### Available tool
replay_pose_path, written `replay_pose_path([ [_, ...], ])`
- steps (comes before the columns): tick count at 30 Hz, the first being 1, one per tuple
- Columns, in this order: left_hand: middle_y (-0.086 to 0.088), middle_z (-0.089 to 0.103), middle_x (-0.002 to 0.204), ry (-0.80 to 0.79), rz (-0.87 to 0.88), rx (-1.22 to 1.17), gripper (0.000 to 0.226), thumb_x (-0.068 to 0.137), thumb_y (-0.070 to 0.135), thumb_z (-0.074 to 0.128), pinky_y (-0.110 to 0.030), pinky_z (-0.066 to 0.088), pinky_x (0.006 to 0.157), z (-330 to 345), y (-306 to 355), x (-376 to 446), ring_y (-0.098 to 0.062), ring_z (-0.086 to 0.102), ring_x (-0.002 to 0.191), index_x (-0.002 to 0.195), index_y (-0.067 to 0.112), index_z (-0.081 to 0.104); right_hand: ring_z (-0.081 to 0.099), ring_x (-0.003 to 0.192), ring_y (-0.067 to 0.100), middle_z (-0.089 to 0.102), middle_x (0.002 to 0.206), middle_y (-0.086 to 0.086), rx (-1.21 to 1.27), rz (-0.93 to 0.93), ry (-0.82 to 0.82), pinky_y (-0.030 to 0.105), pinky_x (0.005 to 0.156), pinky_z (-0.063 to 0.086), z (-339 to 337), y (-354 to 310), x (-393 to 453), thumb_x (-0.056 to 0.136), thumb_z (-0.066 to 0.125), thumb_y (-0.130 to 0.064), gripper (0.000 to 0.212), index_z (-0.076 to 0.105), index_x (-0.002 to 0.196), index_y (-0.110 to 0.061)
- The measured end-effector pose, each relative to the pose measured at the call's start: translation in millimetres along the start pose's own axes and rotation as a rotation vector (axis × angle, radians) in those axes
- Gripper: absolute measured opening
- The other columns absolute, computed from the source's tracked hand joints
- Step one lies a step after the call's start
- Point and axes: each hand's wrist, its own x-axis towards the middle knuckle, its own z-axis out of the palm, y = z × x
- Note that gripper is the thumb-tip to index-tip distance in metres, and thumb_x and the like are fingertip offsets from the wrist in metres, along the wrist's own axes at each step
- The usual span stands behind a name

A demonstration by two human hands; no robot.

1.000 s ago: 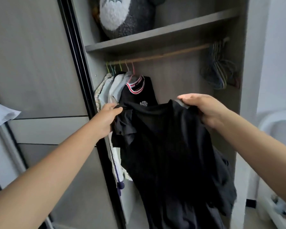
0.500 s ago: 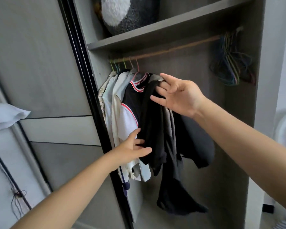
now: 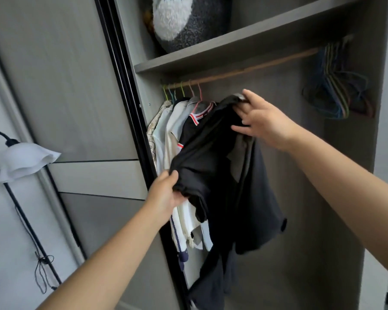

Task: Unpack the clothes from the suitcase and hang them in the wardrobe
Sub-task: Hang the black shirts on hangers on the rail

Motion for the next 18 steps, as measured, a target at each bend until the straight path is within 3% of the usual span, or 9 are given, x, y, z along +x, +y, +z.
replay_pose_path([
  [4,0.005,0.069,0.066,-0.033,0.055,-0.21,0.025,0.098,0.012,0.035,-0.019,0.052,0.049,-7,38,-2,-0.006,0.065,0.049,0.083,0.019,0.054,0.031,0.135,0.009,0.03,0.15,-0.001,-0.171,0.103,-0.013,0.031,0.098,0.036,-17,28,-5,0.091,0.03,0.013,0.068,0.01,0.146,-0.02],
  [8,0.003,0.069,0.058,-0.08,0.076,-0.157,0.024,0.098,0.01,0.034,-0.02,0.053,0.047,-1,56,-7,-0.009,0.064,0.047,0.085,0.014,0.055,0.044,0.118,0.014,0.04,0.143,0.009,-0.26,0.22,-0.034,0.037,0.092,0.042,-24,54,-15,0.094,0.04,-0.001,0.062,0.01,0.147,-0.016],
  [10,0.0,0.068,0.059,-0.073,0.087,-0.121,0.025,0.099,0.009,0.033,-0.021,0.054,0.046,6,60,-9,-0.01,0.064,0.046,0.084,0.011,0.054,0.05,0.11,0.019,0.052,0.129,0.009,-0.292,0.261,-0.082,0.038,0.088,0.047,-19,65,-27,0.095,0.042,-0.008,0.061,0.012,0.146,-0.015],
  [12,-0.005,0.067,0.071,-0.06,0.09,-0.129,0.024,0.099,0.008,0.032,-0.025,0.056,0.05,13,61,-12,-0.013,0.065,0.052,0.085,0.009,0.053,0.057,0.097,0.018,0.06,0.106,0.004,-0.301,0.238,-0.132,0.033,0.083,0.049,-11,76,-43,0.094,0.043,-0.011,0.054,0.022,0.143,-0.015],
  [14,-0.007,0.062,0.084,-0.031,0.09,-0.16,0.021,0.099,0.008,0.031,-0.032,0.056,0.057,20,60,-14,-0.017,0.064,0.066,0.096,0.005,0.052,0.059,0.083,0.006,0.06,0.09,0.0,-0.294,0.184,-0.173,0.028,0.078,0.052,0,83,-62,0.092,0.045,-0.011,0.038,0.041,0.13,-0.014],
  [16,-0.011,0.061,0.099,-0.009,0.091,-0.198,0.025,0.1,0.007,0.031,-0.033,0.052,0.061,25,59,-14,-0.021,0.063,0.084,0.117,0.003,0.048,0.057,0.075,0.002,0.058,0.086,0.0,-0.252,0.155,-0.256,0.023,0.072,0.052,12,90,-81,0.089,0.051,-0.009,0.023,0.052,0.11,-0.018],
  [18,-0.013,0.06,0.108,-0.018,0.091,-0.198,0.033,0.1,0.007,0.031,-0.033,0.051,0.062,29,56,-15,-0.023,0.062,0.097,0.131,0.001,0.04,0.059,0.08,0.009,0.061,0.09,0.005,-0.329,0.16,-0.329,0.023,0.073,0.052,27,101,-91,0.085,0.06,-0.011,0.02,0.055,0.104,-0.018],
])
